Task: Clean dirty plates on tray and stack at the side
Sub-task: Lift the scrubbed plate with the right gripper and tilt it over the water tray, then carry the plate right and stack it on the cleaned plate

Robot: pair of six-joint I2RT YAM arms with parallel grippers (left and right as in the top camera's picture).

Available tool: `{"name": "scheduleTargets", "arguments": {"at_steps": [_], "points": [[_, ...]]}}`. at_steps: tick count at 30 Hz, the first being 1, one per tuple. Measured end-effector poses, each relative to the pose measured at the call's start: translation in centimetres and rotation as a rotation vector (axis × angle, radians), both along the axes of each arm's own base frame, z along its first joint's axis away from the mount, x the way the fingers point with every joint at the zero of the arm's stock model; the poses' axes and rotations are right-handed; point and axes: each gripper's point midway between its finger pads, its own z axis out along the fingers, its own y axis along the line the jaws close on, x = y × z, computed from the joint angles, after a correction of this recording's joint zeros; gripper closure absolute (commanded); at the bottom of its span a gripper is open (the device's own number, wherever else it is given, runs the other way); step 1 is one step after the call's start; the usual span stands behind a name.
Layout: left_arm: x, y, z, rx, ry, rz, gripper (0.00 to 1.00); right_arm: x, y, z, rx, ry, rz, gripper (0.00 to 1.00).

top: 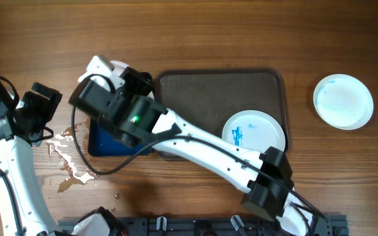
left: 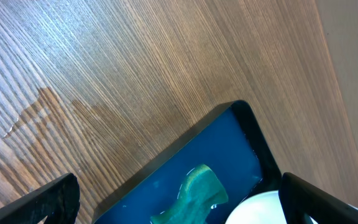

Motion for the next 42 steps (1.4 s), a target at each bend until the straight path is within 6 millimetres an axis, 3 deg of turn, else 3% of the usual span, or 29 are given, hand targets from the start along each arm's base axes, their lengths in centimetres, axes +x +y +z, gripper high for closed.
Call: {"name": "scheduleTargets", "arguments": {"at_steps": [10, 15, 24, 26, 29, 32, 36, 38, 40, 42], "points": [[-0.1, 0.0, 0.0, -0.002, 0.003, 0.000, 0.00, 0.0, 0.8, 1.2, -0.333, -0.076, 0.191, 0.95], [-0.3, -0.2, -0.2, -0.008, 0.014, 0.000, 0.00, -1.6, 2.3, 1.4, -0.487, -0.106, 0.317, 0.95], [-0.4, -0.2, -0.3, -0.011, 0.019, 0.000, 0.00, -1.7, 2.5, 1.4, -0.532, -0.112, 0.346, 0.95], [-0.4, -0.2, -0.3, -0.011, 0.019, 0.000, 0.00, -1.8, 2.5, 1.2, -0.513, -0.101, 0.341, 0.95], [-0.4, -0.2, -0.3, -0.011, 0.019, 0.000, 0.00, -2.5, 3.2, -0.7, -0.318, 0.013, 0.348, 0.96], [-0.4, -0.3, -0.3, -0.012, 0.020, 0.000, 0.00, -1.4, 3.1, -3.2, 0.049, 0.246, 0.267, 0.96], [-0.3, -0.7, -0.3, -0.013, 0.022, -0.016, 0.00, 4.0, -2.3, -5.2, 0.373, 0.475, 0.003, 0.95], [0.2, -1.9, -0.4, -0.014, 0.025, -0.056, 0.00, 7.1, -7.8, -6.6, 0.510, 0.613, -0.180, 0.95], [0.8, -3.2, -0.7, -0.017, 0.033, -0.100, 0.00, 8.6, -12.3, -7.6, 0.584, 0.705, -0.318, 0.95], [1.5, -5.2, -1.5, -0.031, 0.059, -0.167, 0.00, 10.5, -20.0, -8.6, 0.661, 0.775, -0.547, 0.95]]}}
